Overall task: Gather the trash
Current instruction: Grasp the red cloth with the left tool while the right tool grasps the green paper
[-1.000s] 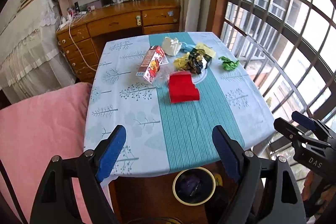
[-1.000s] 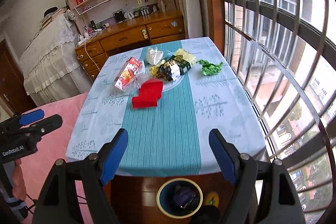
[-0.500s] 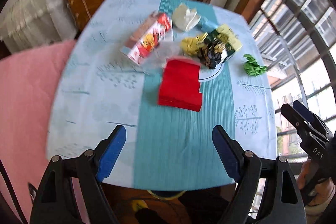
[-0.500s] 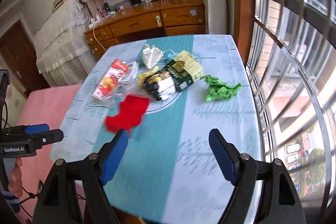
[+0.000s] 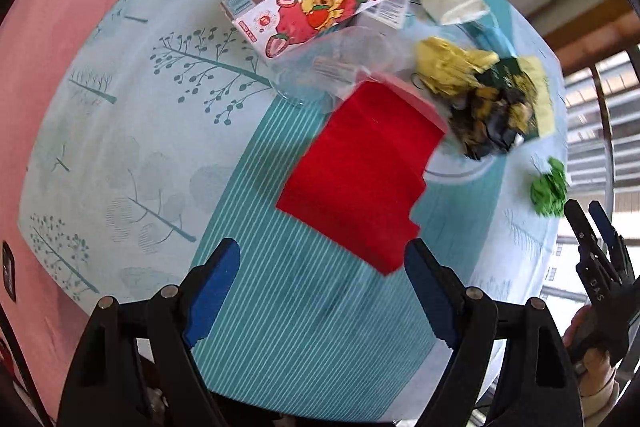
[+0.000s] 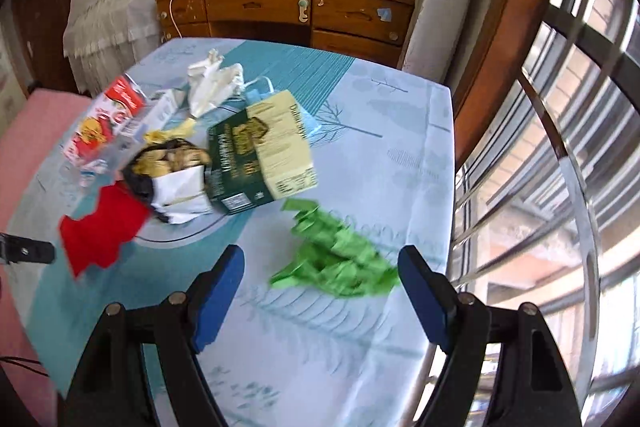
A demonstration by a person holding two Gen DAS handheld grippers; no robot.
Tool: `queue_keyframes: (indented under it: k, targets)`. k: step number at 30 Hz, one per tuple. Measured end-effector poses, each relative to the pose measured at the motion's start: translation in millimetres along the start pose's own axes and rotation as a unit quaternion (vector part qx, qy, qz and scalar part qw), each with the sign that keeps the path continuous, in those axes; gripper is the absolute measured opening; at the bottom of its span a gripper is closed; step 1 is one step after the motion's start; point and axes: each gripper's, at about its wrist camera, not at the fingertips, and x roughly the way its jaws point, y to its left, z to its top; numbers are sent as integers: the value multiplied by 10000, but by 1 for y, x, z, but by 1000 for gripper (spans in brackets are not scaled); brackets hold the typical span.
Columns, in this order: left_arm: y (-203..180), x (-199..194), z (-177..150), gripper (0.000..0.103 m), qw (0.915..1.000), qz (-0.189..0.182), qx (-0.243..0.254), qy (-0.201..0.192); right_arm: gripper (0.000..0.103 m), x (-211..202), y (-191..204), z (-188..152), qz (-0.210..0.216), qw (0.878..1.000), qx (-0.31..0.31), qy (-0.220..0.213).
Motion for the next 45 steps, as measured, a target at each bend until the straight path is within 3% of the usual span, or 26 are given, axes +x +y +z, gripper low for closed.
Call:
queue_keyframes:
  k: [6, 8, 9, 10, 19, 24, 25, 26, 27, 29, 37, 45]
  targets:
    - [-5, 15, 11, 83, 9997, 30, -205, 108, 79, 48, -4, 3, -85, 9972, -469, 578]
    - [-6, 19, 14, 83, 9995, 26, -258, 158, 52, 56, -3, 1, 49, 9960, -452, 768]
    - [-7, 22, 16, 83, 9994, 24, -288, 191, 51, 58, -3, 1, 71, 9961, -371, 794]
    - [-8, 24, 18, 83, 9992, 32, -318, 224, 44, 58, -3, 2, 69, 9964, -342, 772]
    - [-16, 54, 32, 81, 9963, 217, -638, 542, 44, 51, 22, 3, 619, 9944, -210, 832]
    - [-29, 70, 41, 57, 9943, 535, -695, 601, 44, 44, 35, -3, 808, 9932, -179, 825]
    - [-34, 72, 43, 46, 9944, 571, -681, 570, 44, 44, 35, -4, 826, 9930, -167, 828]
    - [-37, 71, 46, 38, 9949, 536, -654, 543, 44, 44, 34, -5, 840, 9929, -147, 832]
    - [-39, 71, 47, 36, 9954, 480, -644, 513, 44, 43, 35, -6, 851, 9928, -130, 835]
    - [-41, 68, 48, 20, 9964, 390, -628, 407, 44, 42, 35, -8, 864, 9927, -99, 840]
    - [-42, 36, 24, 17, 9992, 334, -189, -112, 43, 25, 47, -23, 904, 9922, 13, 862]
    - [-30, -6, -7, 17, 9953, 544, 433, -670, 43, 4, 75, -38, 1245, 9867, 411, 957]
